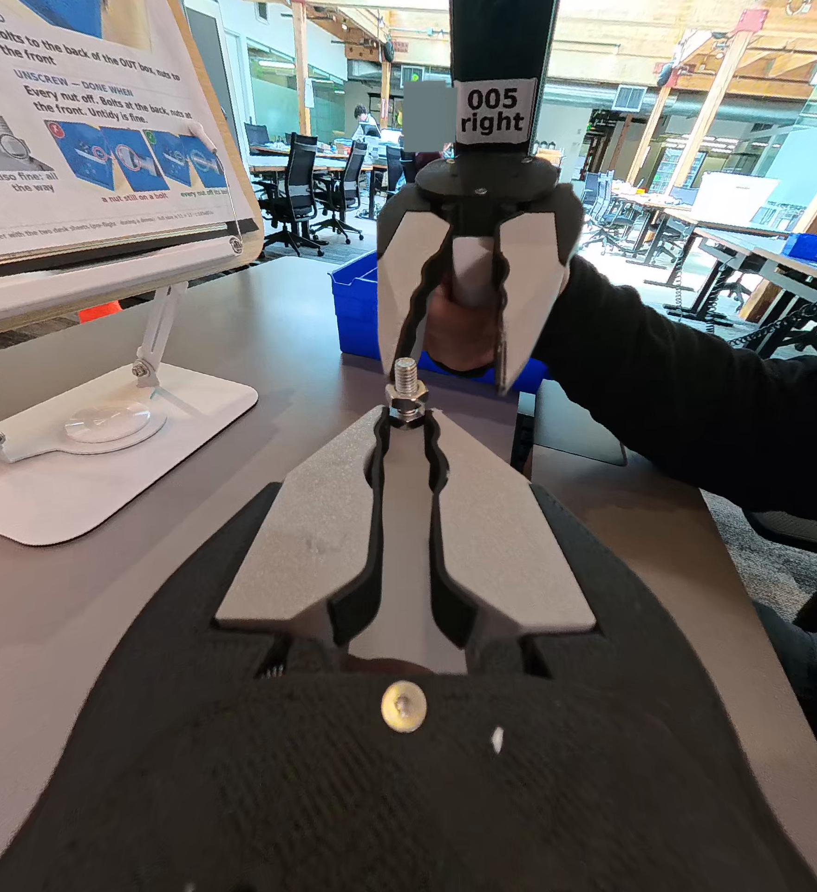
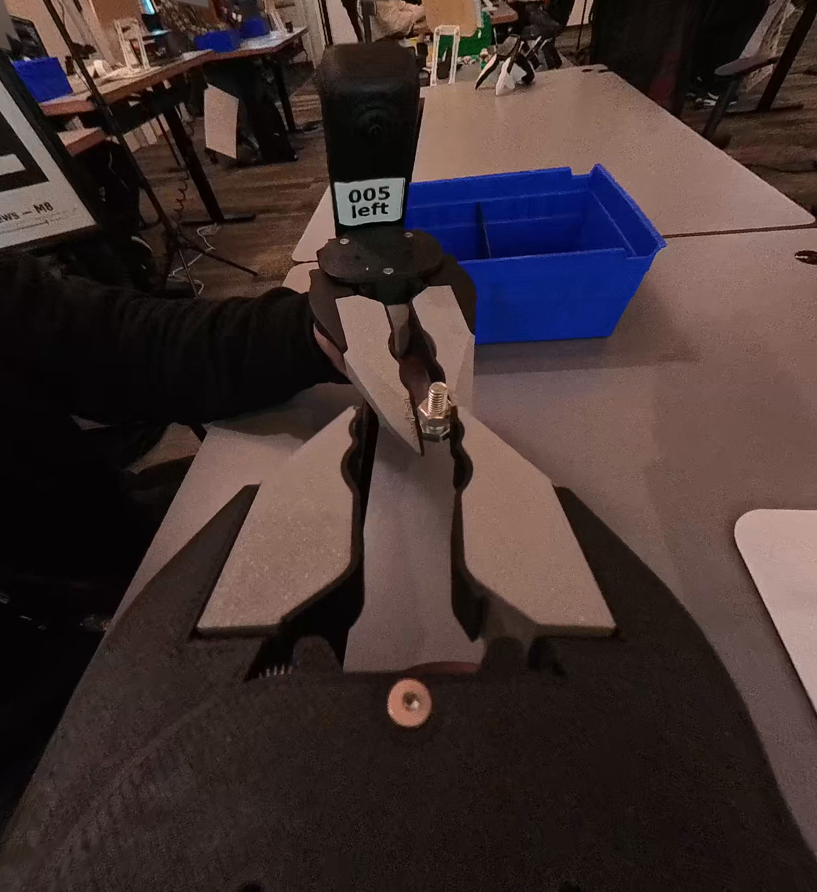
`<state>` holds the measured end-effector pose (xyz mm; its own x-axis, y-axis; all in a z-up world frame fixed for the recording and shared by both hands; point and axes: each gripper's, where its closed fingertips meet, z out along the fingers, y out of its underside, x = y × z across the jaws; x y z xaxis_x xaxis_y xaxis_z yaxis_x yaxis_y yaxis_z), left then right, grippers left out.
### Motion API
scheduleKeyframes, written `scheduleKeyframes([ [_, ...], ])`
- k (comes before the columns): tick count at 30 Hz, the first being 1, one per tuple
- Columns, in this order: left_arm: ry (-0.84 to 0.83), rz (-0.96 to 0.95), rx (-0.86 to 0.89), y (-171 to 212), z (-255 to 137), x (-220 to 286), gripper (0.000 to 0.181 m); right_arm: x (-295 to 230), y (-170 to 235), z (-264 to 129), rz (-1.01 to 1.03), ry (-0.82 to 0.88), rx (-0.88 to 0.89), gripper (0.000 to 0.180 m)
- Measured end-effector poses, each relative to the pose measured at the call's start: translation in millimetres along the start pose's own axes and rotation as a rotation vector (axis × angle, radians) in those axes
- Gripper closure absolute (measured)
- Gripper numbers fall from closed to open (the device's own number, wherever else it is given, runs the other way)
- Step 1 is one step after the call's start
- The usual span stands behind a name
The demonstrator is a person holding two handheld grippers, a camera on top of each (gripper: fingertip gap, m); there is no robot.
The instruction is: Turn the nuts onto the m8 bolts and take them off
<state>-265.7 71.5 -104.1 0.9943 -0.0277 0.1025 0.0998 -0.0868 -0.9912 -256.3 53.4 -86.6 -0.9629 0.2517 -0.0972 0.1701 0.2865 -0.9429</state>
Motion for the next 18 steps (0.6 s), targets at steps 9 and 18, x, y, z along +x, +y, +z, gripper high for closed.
scheduleKeyframes([
  [9, 0.001, 0.006, -0.014, 2, 3, 2, 0.169, 5, -4, 4, 0.028, 0.008, 0.035, 0.156],
  [18, 0.002, 0.009, -0.031, 6, 6, 3, 0.169, 12, 3, 8, 0.055, 0.018, 0.009, 0.175],
])
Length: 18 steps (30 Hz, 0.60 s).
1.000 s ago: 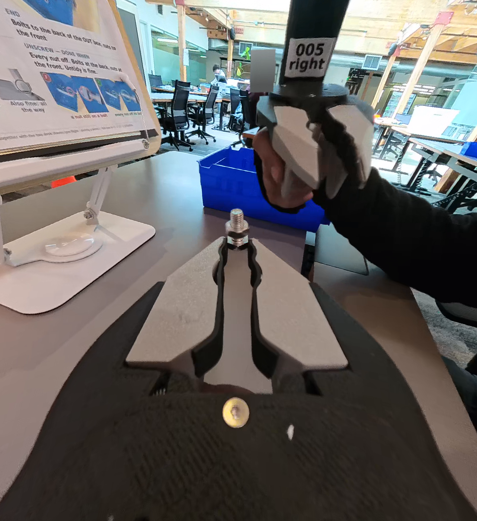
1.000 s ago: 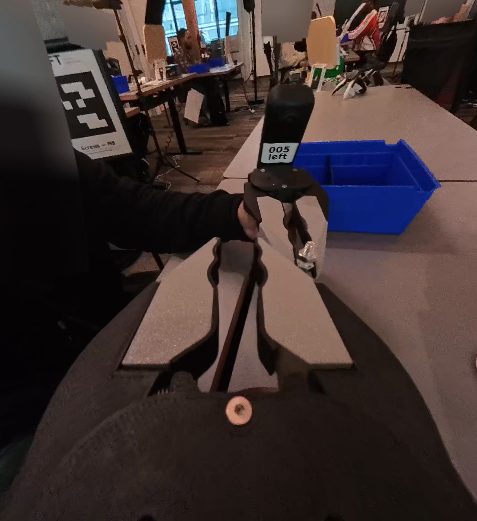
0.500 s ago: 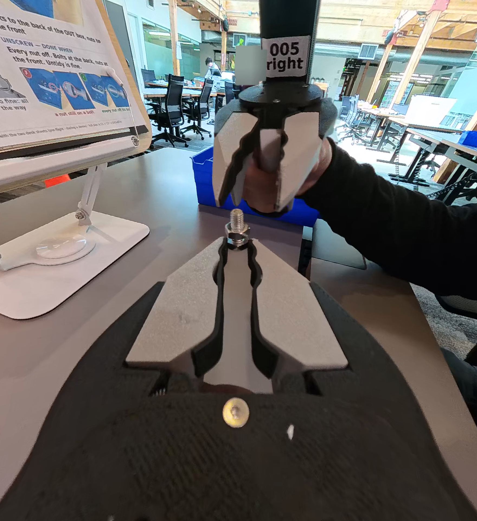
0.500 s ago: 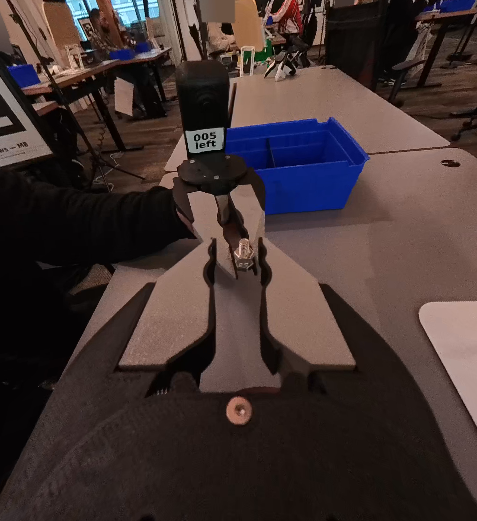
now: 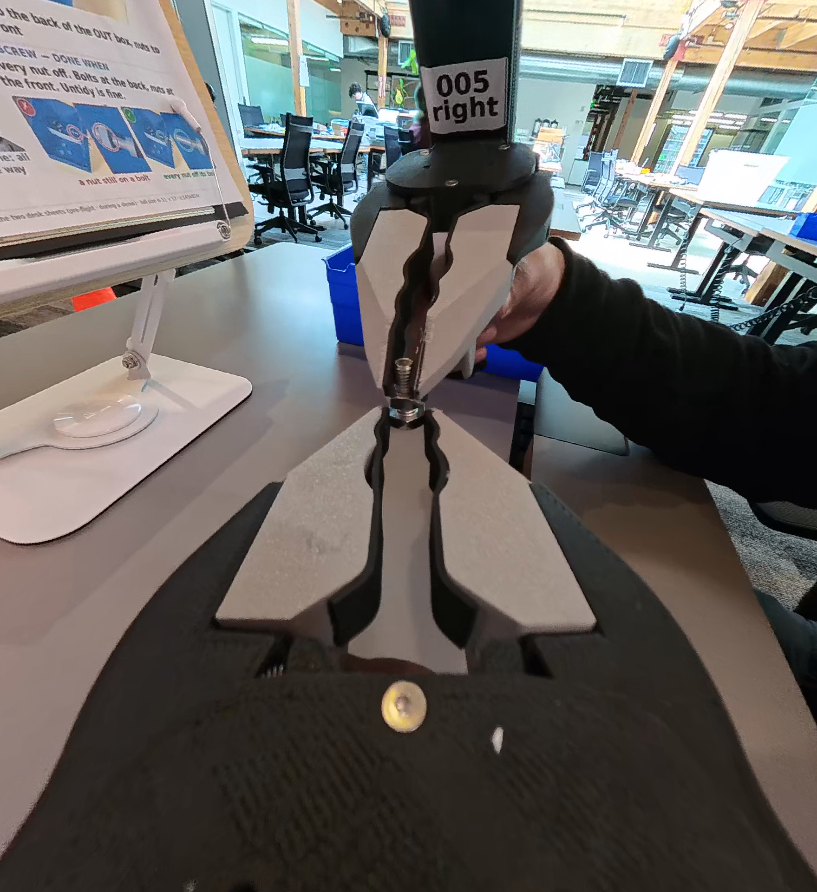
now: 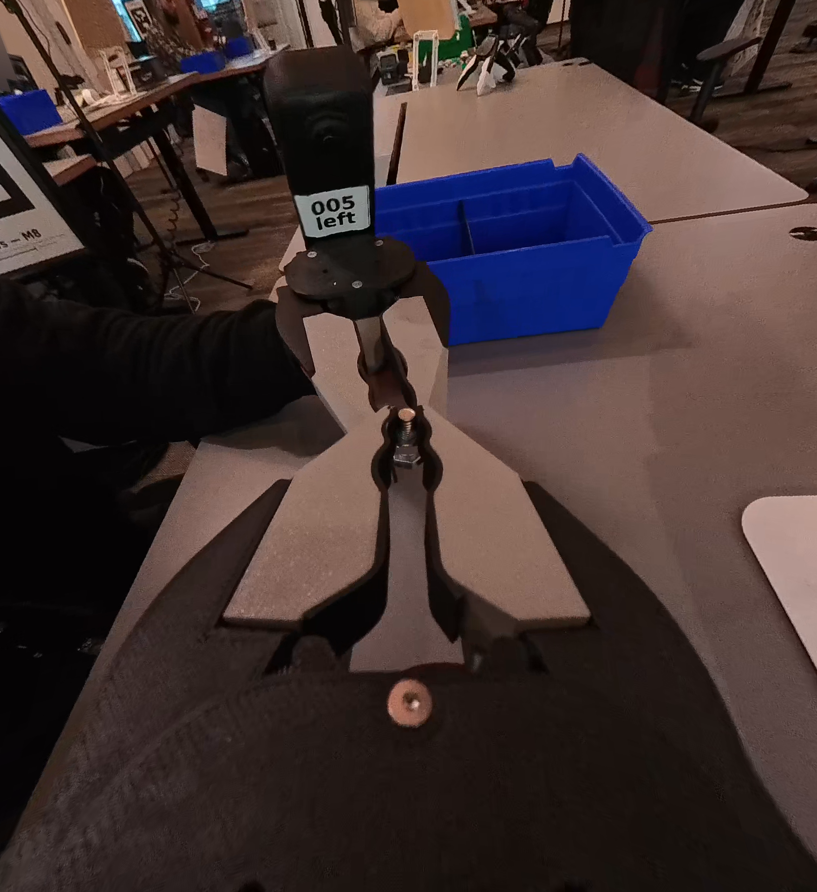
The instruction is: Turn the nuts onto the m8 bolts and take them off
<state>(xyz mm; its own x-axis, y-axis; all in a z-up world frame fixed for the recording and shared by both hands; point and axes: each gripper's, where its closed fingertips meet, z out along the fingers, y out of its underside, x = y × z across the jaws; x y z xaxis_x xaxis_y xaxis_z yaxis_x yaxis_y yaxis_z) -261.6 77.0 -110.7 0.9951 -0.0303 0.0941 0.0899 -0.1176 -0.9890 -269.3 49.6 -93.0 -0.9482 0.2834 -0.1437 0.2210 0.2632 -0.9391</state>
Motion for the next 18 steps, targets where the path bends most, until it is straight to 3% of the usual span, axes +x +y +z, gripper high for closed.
scheduleKeyframes([
  [6, 0.030, -0.070, 0.055, -6, -1, 1, 0.169, 1, -6, -2, 0.020, 0.005, 0.024, 0.176],
  [10, -0.008, -0.089, -0.005, 5, 2, -7, 0.145, 10, -6, -7, 0.032, 0.056, 0.026, 0.175],
  [14, -0.032, -0.059, -0.061, 17, 9, -7, 0.139, 13, -10, -13, 0.038, 0.092, 0.029, 0.176],
  [18, -0.055, -0.042, -0.072, 19, 10, -9, 0.139, 14, -34, -49, 0.004, 0.234, 0.071, 0.176],
])
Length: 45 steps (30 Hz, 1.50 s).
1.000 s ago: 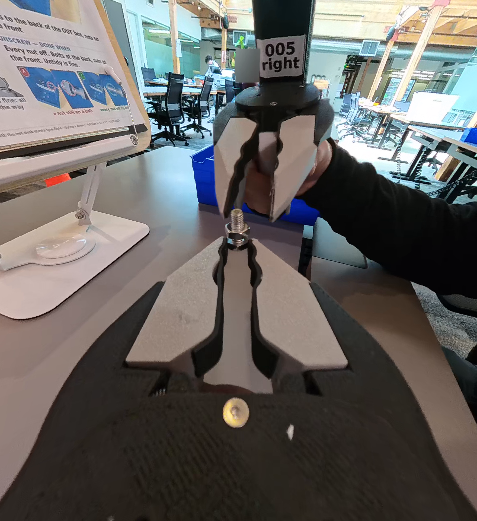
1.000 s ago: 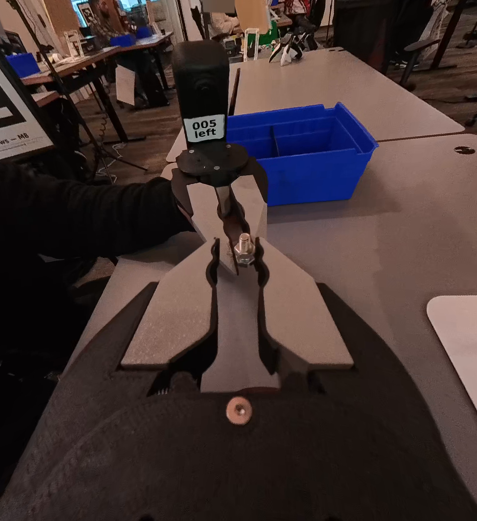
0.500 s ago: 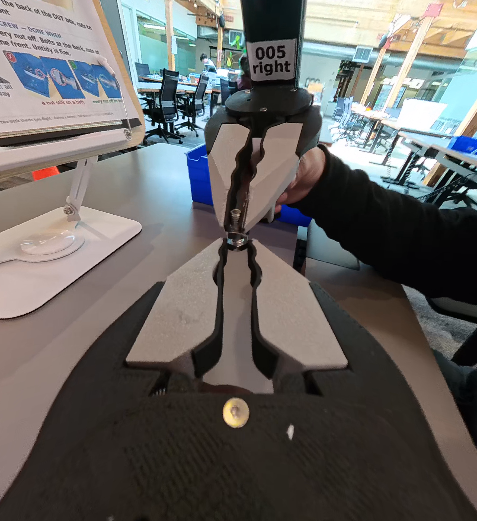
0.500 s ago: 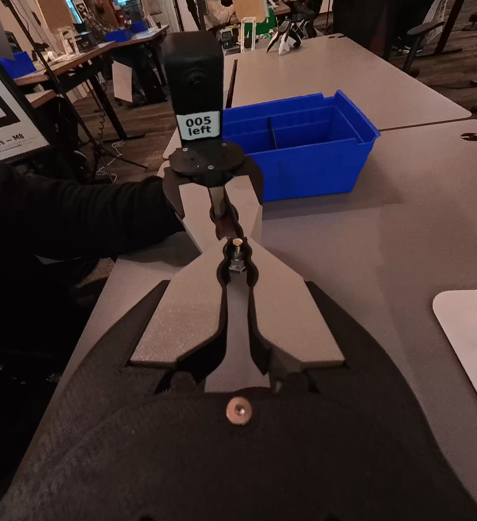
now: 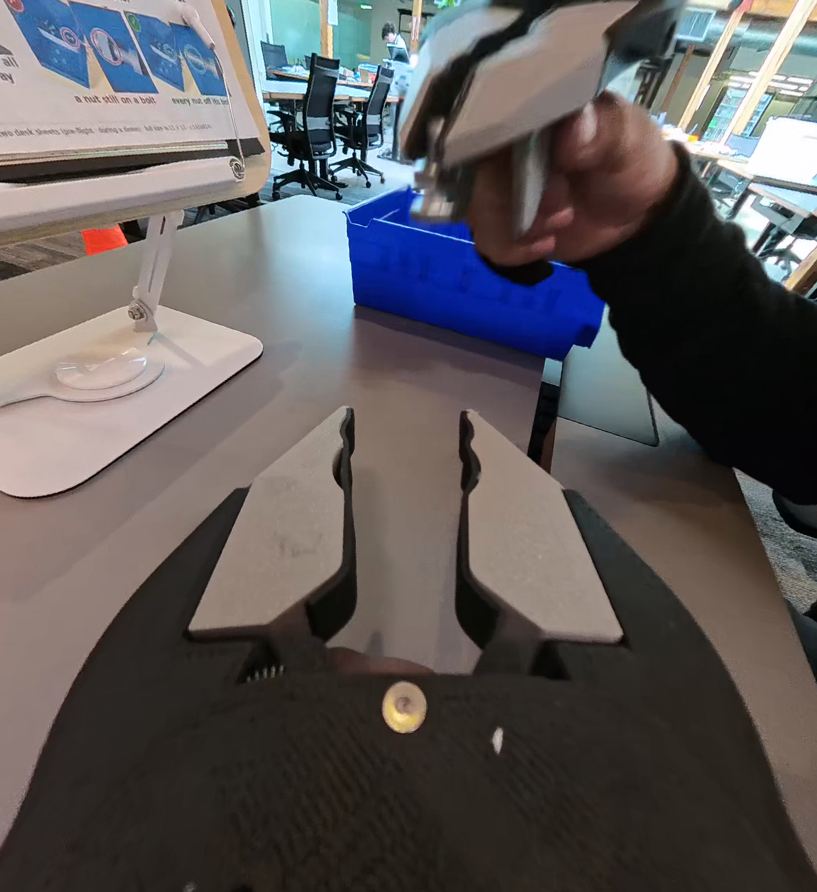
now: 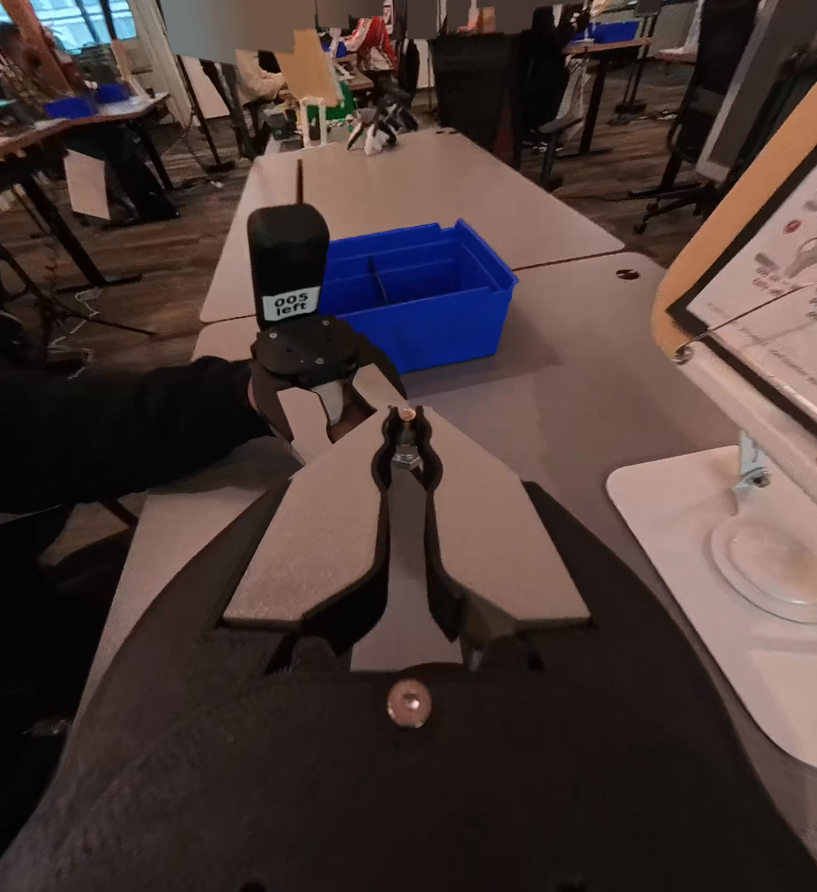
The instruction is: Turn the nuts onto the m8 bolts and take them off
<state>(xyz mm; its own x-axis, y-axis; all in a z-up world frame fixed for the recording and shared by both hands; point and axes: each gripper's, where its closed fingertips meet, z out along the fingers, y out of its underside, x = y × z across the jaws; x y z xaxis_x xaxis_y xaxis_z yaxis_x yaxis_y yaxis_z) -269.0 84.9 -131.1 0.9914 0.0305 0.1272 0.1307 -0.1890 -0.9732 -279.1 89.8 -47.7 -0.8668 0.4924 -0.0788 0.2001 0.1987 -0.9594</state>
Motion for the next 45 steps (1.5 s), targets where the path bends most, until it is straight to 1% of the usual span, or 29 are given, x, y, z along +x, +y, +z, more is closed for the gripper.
scheduleKeyframes([
  [2, -0.014, -0.013, 0.016, -3, -2, -3, 0.143, 3, -16, -38, -0.049, 0.149, 0.033, 0.176],
  [4, -0.018, -0.036, 0.026, -4, -3, -6, 0.145, 12, -23, -85, -0.097, 0.320, 0.049, 0.176],
  [8, -0.015, -0.060, 0.021, -3, -2, -7, 0.145, 32, -16, -194, -0.079, 0.624, 0.058, 0.175],
  [10, -0.020, -0.053, 0.017, -2, -1, -7, 0.146, 46, 3, -244, -0.007, 0.737, 0.057, 0.175],
  [12, -0.018, -0.049, 0.011, -1, 1, -5, 0.146, 68, 31, -285, 0.108, 0.843, 0.075, 0.175],
  [13, -0.017, -0.047, 0.009, 0, 1, -4, 0.147, 80, 51, -297, 0.186, 0.869, 0.060, 0.175],
  [15, -0.019, -0.040, 0.000, 2, 3, -3, 0.147, 103, 92, -306, 0.299, 0.920, -0.010, 0.175],
  [18, -0.021, -0.032, -0.019, 6, 5, -3, 0.147, 131, 157, -301, 0.415, 0.970, -0.223, 0.175],
  [21, -0.023, -0.038, -0.029, 9, 6, -5, 0.147, 146, 211, -295, 0.538, 0.960, -0.424, 0.174],
  [23, -0.027, -0.045, -0.027, 10, 5, -7, 0.148, 154, 238, -304, 0.548, 1.008, -0.593, 0.174],
  [25, -0.025, -0.052, -0.029, 10, 4, -8, 0.148, 150, 267, -310, 0.602, 0.984, -0.773, 0.174],
  [27, -0.021, -0.054, -0.029, 10, 4, -8, 0.148, 150, 272, -311, 0.615, 0.976, -0.798, 0.172],
  [29, -0.020, -0.053, -0.025, 9, 3, -8, 0.148, 152, 258, -312, 0.593, 0.994, -0.738, 0.162],
  [31, -0.015, -0.053, -0.023, 8, 2, -7, 0.148, 149, 239, -311, 0.564, 0.987, -0.684, 0.155],
  [33, -0.015, -0.051, -0.019, 7, 2, -6, 0.148, 145, 218, -318, 0.508, 1.032, -0.655, 0.148],
  [34, -0.012, -0.051, -0.018, 6, 2, -5, 0.148, 141, 199, -318, 0.465, 1.052, -0.616, 0.147],
  [36, -0.008, -0.051, -0.023, 8, 4, -4, 0.148, 131, 148, -303, 0.350, 1.048, -0.460, 0.147],
  [39, -0.006, -0.042, -0.054, 14, 8, -2, 0.147, 95, 57, -256, 0.115, 0.996, -0.206, 0.146],
  [41, -0.010, -0.035, -0.070, 18, 11, -2, 0.147, 65, 11, -216, -0.034, 0.960, -0.072, 0.142],
  [42, -0.012, -0.032, -0.076, 19, 11, -1, 0.147, 54, 0, -192, -0.066, 0.927, -0.027, 0.141],
  [43, -0.018, -0.033, -0.079, 20, 12, -2, 0.146, 49, -3, -168, -0.069, 0.899, -0.002, 0.139],
  [45, -0.018, -0.043, -0.080, 20, 12, -2, 0.144, 53, 9, -119, -0.057, 0.861, 0.001, 0.133],
])
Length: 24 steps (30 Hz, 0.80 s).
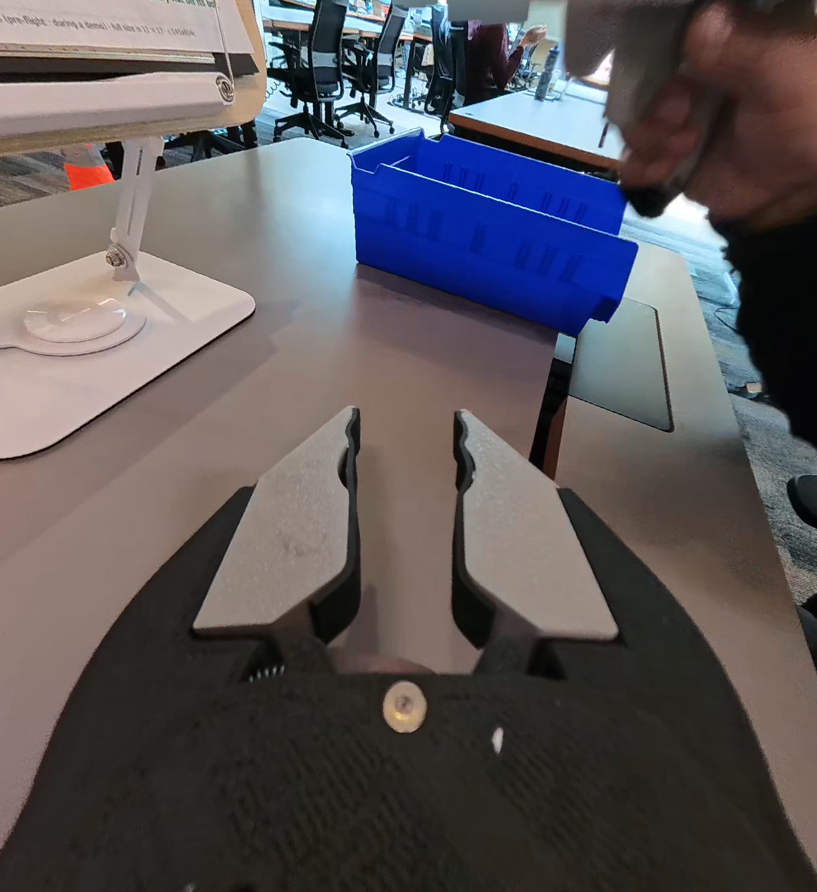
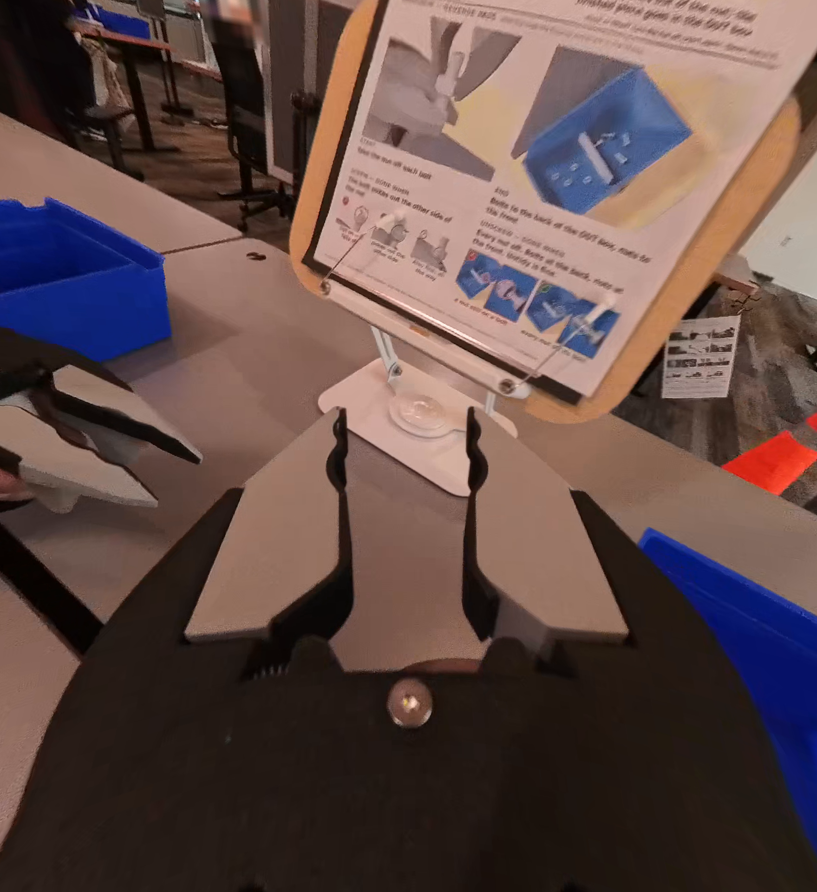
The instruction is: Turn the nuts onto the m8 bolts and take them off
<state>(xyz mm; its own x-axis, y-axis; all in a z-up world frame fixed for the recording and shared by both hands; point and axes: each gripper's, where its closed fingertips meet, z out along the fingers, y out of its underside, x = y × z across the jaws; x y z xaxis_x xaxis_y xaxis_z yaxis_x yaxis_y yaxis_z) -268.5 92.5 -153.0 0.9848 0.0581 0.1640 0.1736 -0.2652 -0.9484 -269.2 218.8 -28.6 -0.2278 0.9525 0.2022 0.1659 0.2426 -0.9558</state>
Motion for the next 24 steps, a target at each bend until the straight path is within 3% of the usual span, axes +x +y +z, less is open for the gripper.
scheduleKeyframes([
  [4, -0.006, -0.016, 0.011, -2, -2, -2, 0.143, -38, 52, 73, 0.008, 0.029, -0.001, 0.134],
  [7, -0.016, -0.019, 0.011, -2, -2, -3, 0.143, -49, 83, 104, -0.057, 0.054, -0.033, 0.136],
  [10, -0.024, -0.014, 0.002, -2, -1, -4, 0.142, -46, 96, 111, -0.184, 0.094, -0.072, 0.139],
  [16, -0.068, 0.025, 0.025, -17, -13, 1, 0.140, -55, 115, 110, -0.166, 0.039, -0.112, 0.140],
  [20, -0.148, 0.066, 0.017, -35, -61, 7, 0.139, -56, 120, 104, -0.169, 0.018, -0.115, 0.141],
  [24, -0.316, 0.131, -0.057, -44, -147, -3, 0.137, -49, 111, 102, -0.131, 0.012, -0.082, 0.141],
])
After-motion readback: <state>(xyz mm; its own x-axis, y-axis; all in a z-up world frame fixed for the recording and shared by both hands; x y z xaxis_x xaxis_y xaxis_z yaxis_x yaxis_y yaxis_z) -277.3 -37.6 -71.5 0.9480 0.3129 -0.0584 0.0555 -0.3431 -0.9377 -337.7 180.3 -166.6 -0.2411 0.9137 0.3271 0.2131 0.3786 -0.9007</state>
